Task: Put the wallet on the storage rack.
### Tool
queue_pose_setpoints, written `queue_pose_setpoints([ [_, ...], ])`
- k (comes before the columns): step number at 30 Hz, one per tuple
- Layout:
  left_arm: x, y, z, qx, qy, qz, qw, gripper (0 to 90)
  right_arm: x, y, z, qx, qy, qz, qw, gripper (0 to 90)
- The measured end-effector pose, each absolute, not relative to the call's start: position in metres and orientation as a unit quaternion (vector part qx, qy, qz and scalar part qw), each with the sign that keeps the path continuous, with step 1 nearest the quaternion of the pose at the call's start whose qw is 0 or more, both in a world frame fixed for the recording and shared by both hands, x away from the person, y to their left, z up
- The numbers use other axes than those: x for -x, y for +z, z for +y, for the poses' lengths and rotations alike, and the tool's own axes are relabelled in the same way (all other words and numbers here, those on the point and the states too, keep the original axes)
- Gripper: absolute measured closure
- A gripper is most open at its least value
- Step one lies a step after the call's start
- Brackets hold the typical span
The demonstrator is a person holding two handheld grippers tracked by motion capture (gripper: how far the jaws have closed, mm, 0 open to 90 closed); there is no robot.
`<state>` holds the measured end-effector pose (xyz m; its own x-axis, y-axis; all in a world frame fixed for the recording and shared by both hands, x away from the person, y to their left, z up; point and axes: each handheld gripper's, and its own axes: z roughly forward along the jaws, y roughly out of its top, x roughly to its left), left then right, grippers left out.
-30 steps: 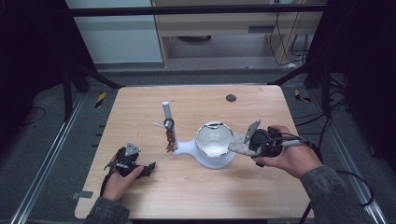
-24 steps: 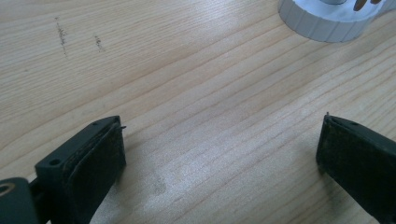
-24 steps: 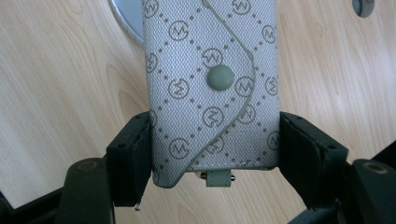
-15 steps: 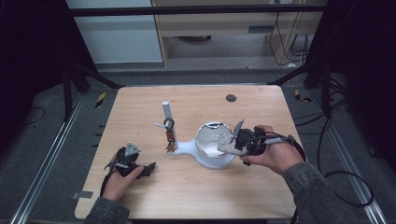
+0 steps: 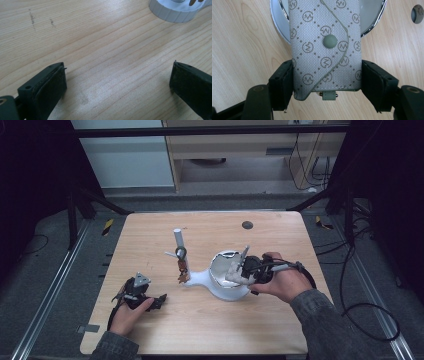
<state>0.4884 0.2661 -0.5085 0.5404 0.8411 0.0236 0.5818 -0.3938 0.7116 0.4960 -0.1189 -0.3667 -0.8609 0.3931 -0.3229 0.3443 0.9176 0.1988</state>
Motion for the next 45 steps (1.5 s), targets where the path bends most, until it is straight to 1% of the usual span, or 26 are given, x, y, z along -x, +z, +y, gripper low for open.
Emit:
queue_pose_setpoints([
  [20, -0.488, -0.509, 0.266, -0.811, 0.194, 0.439, 0.334, 0.1, -0.504, -0.368, -0.102, -0.192, 0.064, 0.963, 0.176, 30.8],
  [45, -0.489, -0.509, 0.266, -0.811, 0.194, 0.439, 0.334, 0.0, -0.51, -0.373, -0.092, -0.189, 0.056, 0.965, 0.171, 30.7],
])
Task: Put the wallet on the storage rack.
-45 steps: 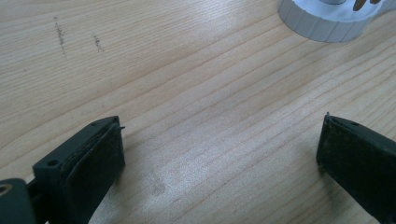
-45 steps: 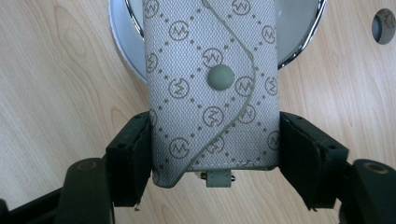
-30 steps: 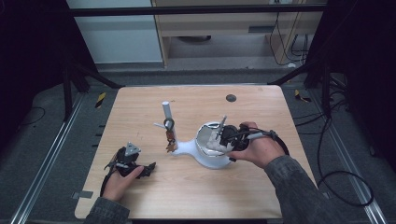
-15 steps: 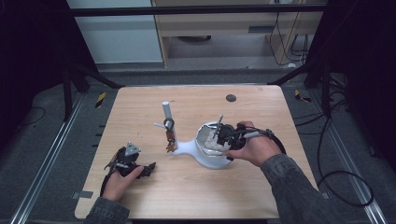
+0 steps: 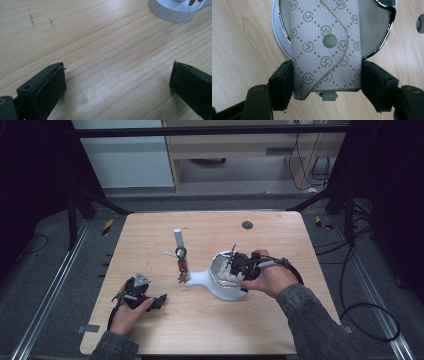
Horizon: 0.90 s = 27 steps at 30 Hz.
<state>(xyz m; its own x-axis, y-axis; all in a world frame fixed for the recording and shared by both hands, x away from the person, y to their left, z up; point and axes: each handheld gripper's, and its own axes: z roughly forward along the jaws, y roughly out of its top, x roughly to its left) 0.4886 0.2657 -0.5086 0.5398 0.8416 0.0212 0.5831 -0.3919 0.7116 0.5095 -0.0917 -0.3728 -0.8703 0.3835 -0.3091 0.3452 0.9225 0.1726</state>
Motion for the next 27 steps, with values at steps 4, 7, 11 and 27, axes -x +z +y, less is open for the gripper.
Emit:
queue_pose_setpoints([
  [4, -0.4885, -0.5086, 0.2657, -0.811, 0.194, 0.439, 0.334, 0.0, -0.5099, -0.3735, -0.0902, -0.189, 0.056, 0.966, 0.17, 30.7],
  [7, -0.4886, -0.5086, 0.2657, -0.811, 0.194, 0.439, 0.334, 0.0, -0.5105, -0.3739, -0.0892, -0.186, 0.055, 0.966, 0.169, 30.7],
  [11, -0.4886, -0.5087, 0.2657, -0.811, 0.194, 0.439, 0.335, 0.0, -0.5115, -0.3751, -0.088, -0.187, 0.053, 0.966, 0.168, 30.7],
  [27, -0.4887, -0.5088, 0.2654, -0.811, 0.193, 0.439, 0.335, 0.0, -0.5146, -0.3798, -0.0822, -0.187, 0.049, 0.968, 0.162, 30.5],
])
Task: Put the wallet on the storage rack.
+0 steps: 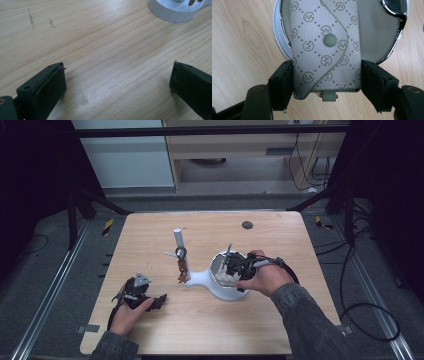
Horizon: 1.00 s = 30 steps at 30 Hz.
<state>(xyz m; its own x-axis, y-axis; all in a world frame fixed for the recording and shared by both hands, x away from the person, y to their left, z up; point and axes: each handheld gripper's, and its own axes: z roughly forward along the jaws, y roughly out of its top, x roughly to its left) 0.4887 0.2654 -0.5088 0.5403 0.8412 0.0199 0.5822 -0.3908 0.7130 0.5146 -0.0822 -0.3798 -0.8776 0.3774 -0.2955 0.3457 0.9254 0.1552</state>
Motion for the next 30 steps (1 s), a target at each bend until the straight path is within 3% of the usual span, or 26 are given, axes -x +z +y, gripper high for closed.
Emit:
queue_pose_setpoints([
  [13, -0.4887, -0.5087, 0.2654, -0.812, 0.193, 0.438, 0.335, 0.0, -0.5174, -0.3824, -0.0793, -0.188, 0.049, 0.968, 0.161, 29.3],
  [16, -0.4888, -0.5088, 0.2654, -0.812, 0.193, 0.438, 0.335, 0.0, -0.5185, -0.3808, -0.0782, -0.198, 0.058, 0.964, 0.165, 15.7],
  [30, -0.4888, -0.5087, 0.2654, -0.812, 0.193, 0.438, 0.335, 0.0, -0.5167, -0.3767, -0.0775, -0.203, 0.072, 0.963, 0.16, 12.4],
])
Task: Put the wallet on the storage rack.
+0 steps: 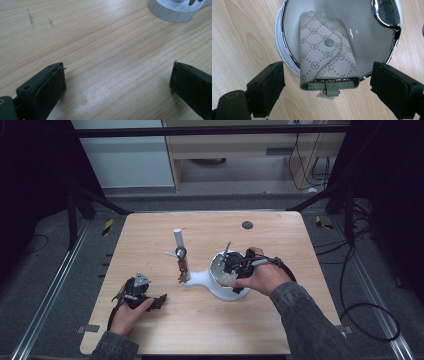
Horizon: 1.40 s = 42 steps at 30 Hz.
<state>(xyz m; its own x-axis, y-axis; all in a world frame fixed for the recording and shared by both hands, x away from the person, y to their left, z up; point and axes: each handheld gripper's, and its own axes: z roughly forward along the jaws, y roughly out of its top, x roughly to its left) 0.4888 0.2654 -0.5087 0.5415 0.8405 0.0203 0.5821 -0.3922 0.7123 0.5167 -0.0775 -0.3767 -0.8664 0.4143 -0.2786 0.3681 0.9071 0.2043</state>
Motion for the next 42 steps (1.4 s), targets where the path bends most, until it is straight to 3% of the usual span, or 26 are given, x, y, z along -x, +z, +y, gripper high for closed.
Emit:
queue_pose_setpoints([
  [13, -0.489, -0.509, 0.265, -0.812, 0.193, 0.438, 0.334, 0.0, -0.515, -0.375, -0.08, -0.208, 0.078, 0.962, 0.156, 7.6],
  [42, -0.489, -0.508, 0.266, -0.813, 0.192, 0.437, 0.332, 0.0, -0.51, -0.375, -0.093, -0.219, 0.105, 0.959, 0.149, 6.1],
])
